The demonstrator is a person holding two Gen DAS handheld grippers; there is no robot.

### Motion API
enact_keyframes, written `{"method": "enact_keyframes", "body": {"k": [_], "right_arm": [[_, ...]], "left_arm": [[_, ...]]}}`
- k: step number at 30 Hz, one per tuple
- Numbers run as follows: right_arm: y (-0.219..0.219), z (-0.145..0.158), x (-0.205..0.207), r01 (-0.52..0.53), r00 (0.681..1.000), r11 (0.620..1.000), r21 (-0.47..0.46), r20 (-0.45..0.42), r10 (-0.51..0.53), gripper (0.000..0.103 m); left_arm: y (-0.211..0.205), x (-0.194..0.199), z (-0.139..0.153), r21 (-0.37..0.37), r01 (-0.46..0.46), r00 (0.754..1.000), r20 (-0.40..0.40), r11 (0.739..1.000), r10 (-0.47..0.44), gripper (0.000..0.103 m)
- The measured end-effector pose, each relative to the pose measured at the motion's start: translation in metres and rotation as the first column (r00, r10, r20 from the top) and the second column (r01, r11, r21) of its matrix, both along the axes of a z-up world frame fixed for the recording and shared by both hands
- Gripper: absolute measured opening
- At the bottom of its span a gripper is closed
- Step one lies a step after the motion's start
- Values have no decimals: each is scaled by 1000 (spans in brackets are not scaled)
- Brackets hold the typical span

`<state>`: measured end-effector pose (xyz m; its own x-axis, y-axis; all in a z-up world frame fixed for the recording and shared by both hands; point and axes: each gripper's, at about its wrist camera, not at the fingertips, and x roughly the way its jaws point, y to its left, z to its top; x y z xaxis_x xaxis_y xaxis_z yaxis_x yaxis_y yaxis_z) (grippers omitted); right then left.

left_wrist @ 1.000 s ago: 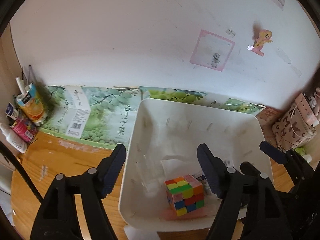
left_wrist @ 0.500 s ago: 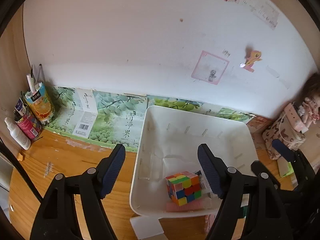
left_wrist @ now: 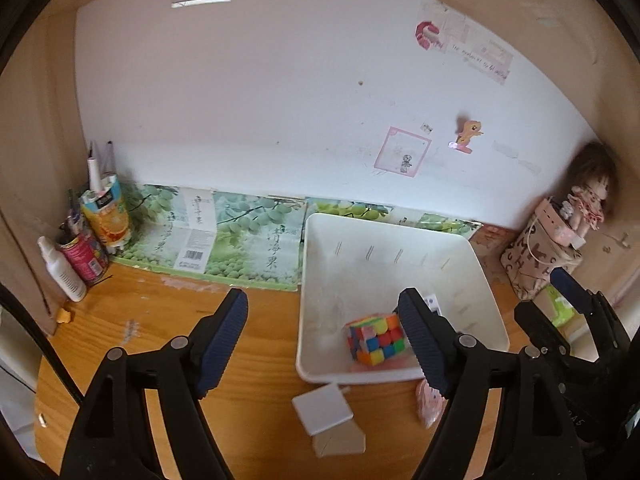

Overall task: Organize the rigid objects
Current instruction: 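Withdraw both tools from the tray toward the white charger and pink dispenser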

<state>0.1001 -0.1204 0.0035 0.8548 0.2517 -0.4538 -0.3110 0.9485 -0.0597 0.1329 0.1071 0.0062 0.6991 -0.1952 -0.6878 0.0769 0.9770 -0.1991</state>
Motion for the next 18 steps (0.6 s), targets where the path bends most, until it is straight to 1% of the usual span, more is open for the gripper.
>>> {"method": "enact_keyframes", "body": {"k": [6,12,18], "right_arm": [[20,-3,-45,-3,1000,1000,-8,1,4,81],[31,-10,-89,15,1000,1000,-16,-2,-16,81],[33,-22,-117,46,998,999,-18,-34,-47,81]], "left_arm": [[22,-40,4,-11,9,1000,11,1000,-9,82],[36,-73,-2,-36,29,1000,-10,999,-29,82],[41,-98,-17,-53,43,998,-53,998,-46,82]]}}
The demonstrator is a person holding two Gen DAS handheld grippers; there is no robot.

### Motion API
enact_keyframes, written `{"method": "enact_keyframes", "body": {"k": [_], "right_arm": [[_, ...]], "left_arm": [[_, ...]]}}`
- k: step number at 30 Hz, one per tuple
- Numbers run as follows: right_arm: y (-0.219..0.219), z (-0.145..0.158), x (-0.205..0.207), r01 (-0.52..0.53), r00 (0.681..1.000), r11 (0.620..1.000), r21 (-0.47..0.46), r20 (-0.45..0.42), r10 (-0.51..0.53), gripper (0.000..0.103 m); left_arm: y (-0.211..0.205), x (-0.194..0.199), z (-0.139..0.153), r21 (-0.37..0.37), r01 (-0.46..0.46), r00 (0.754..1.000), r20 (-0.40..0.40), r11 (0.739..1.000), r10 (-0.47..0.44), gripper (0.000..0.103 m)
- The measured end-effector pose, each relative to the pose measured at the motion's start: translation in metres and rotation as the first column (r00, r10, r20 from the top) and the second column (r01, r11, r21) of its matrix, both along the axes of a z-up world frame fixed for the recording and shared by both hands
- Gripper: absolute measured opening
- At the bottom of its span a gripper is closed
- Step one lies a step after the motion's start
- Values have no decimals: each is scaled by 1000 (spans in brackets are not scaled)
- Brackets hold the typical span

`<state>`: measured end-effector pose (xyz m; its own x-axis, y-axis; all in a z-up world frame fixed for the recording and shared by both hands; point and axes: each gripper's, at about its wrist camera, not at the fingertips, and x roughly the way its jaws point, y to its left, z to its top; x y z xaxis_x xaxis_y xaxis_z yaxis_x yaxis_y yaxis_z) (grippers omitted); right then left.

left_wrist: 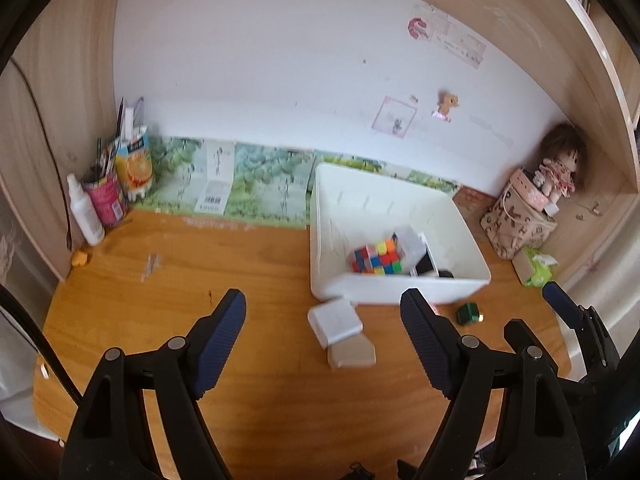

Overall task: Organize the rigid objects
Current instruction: 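Withdraw both tools from the tray toward the white charger and pink dispenser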

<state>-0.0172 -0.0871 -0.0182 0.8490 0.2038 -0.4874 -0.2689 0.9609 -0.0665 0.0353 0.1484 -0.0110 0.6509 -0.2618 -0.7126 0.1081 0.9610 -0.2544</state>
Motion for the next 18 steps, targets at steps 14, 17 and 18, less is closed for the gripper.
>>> {"method": "enact_keyframes", "body": {"k": [14,17,18], "right_arm": [[-19,-44,-30,122,979,991,48,-170,-112,81],[-25,-50,-28,152,970,986,65,-202,-136,81],[-29,-52,-25,162,965,984,78,-221,-142,81]], "left_arm": [[-5,-10,-53,-17,31,981,-192,999,-34,85],[-8,-6,-64,-28,36,969,-243,999,-42,85],[-10,-6,-66,-27,38,966,-254,999,-43,85]]}}
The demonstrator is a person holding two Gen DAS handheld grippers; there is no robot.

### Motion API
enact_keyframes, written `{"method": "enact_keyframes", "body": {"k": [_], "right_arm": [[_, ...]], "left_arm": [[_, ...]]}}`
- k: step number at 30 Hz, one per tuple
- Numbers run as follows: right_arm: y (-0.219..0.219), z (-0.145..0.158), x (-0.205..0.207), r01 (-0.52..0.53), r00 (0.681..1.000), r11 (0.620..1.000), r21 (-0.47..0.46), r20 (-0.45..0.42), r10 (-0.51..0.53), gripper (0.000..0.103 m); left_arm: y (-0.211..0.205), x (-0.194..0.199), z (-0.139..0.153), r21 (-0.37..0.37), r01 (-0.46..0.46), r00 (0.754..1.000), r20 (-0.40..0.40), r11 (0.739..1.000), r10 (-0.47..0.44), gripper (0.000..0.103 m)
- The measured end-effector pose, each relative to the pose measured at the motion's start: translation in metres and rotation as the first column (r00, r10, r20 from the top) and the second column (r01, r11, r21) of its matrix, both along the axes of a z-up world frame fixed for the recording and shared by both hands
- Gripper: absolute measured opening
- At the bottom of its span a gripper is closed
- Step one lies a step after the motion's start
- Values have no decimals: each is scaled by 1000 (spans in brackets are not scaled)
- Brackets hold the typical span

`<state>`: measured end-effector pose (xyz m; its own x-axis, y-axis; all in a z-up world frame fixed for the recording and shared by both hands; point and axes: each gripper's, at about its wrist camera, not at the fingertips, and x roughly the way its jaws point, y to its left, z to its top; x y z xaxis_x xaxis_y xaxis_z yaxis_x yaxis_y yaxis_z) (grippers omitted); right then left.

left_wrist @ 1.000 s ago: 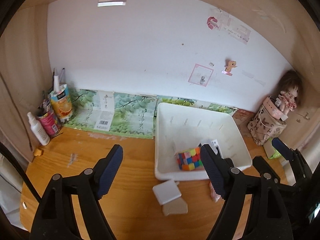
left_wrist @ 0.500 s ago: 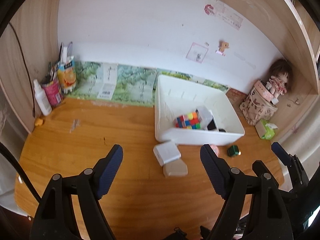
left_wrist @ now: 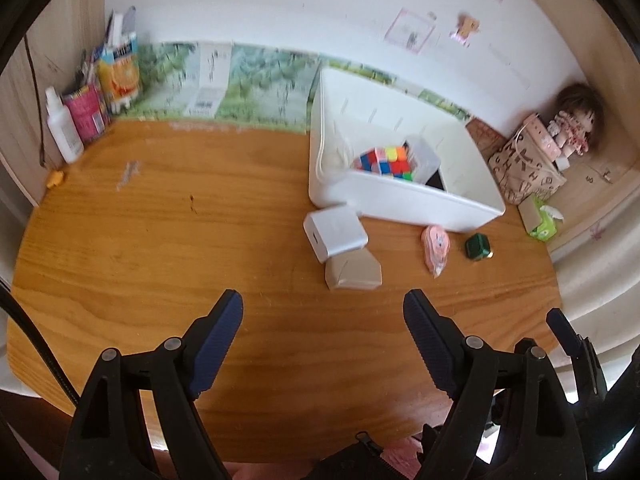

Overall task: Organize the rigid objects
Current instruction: 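Withdraw both tools from the tray toward the white charger and pink dispenser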

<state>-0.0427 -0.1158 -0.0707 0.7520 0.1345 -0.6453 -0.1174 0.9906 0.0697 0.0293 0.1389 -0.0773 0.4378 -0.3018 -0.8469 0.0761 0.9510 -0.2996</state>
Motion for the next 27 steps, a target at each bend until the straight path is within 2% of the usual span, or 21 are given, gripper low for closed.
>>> {"method": "enact_keyframes", "body": {"k": [12,27], "right_arm": [[-19,-24,43,-3,991,997,72,-137,13,81],[-38,-62,107,-47,951,988,150,-295,90,81]], "left_arm": [[-17,30,-39,-24,-40,982,-188,999,35,85],[-40,75,-72,-6,-118,939,-326,993,109,85]]}}
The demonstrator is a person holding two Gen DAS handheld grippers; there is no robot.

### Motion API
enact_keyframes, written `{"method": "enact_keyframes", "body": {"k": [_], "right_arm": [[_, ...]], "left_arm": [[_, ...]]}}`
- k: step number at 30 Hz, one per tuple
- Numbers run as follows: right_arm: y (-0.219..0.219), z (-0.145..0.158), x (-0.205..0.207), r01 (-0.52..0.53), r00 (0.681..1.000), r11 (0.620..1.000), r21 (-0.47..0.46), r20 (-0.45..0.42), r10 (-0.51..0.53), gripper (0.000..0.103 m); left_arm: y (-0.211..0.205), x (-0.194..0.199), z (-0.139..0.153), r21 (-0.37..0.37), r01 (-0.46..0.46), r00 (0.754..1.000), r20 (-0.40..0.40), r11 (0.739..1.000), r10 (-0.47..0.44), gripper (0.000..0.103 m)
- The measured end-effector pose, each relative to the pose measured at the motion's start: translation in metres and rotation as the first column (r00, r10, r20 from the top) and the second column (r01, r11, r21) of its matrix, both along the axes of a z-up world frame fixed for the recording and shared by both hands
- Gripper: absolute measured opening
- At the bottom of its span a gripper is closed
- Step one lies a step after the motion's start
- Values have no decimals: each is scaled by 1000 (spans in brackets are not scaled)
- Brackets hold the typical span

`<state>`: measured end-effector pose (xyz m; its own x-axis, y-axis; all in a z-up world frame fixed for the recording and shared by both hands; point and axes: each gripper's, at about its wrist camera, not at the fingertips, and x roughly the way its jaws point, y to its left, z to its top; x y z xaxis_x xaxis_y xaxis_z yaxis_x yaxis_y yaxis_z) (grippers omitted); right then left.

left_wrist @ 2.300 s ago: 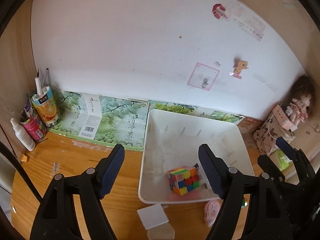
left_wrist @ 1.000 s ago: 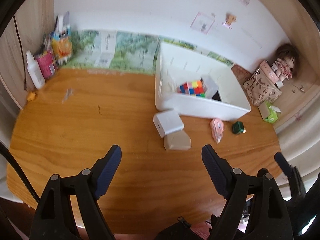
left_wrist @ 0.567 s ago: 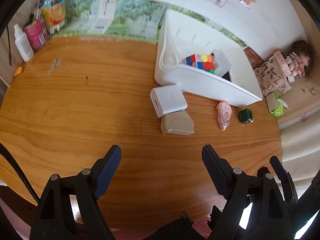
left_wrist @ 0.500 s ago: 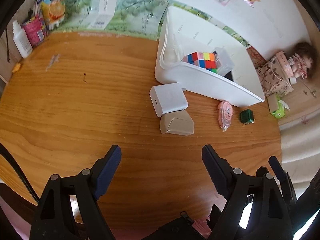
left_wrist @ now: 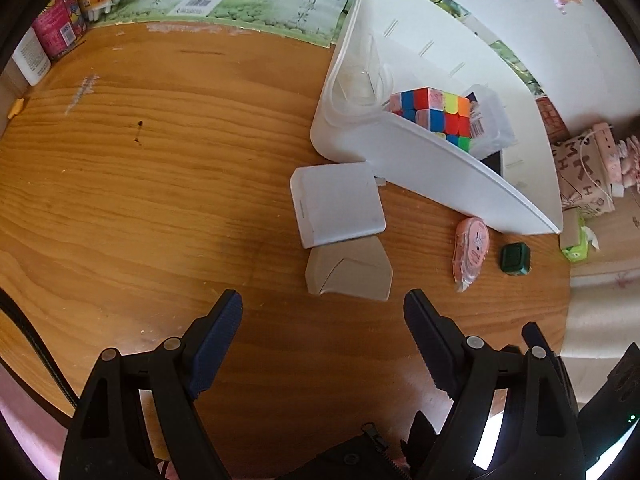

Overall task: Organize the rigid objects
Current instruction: 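Withdraw both tools from the tray toward the white charger and pink dispenser, then grasp the white square charger with the left tool while the right tool grasps the pink tape dispenser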

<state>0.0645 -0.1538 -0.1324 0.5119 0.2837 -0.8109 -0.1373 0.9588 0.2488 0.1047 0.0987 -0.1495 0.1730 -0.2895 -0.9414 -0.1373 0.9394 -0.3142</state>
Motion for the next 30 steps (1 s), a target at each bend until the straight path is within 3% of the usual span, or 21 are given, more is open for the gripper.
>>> {"method": "enact_keyframes", "body": {"k": [18,25,30], "right_arm": [[-9,-36,54,-29,992,999,27,-124,32,81],[-3,-46,68,-28,992,999,-24,-125,25,81],[0,-52,75,-35,991,998,-48,-129,28,73]], "left_arm": [[-17,48,-40,85,-108,987,-110,991,117,86],[-21,55,-41,81,-109,989,-88,991,116,87],[-26,59,-50,88,-94,988,-117,992,104,85]]}}
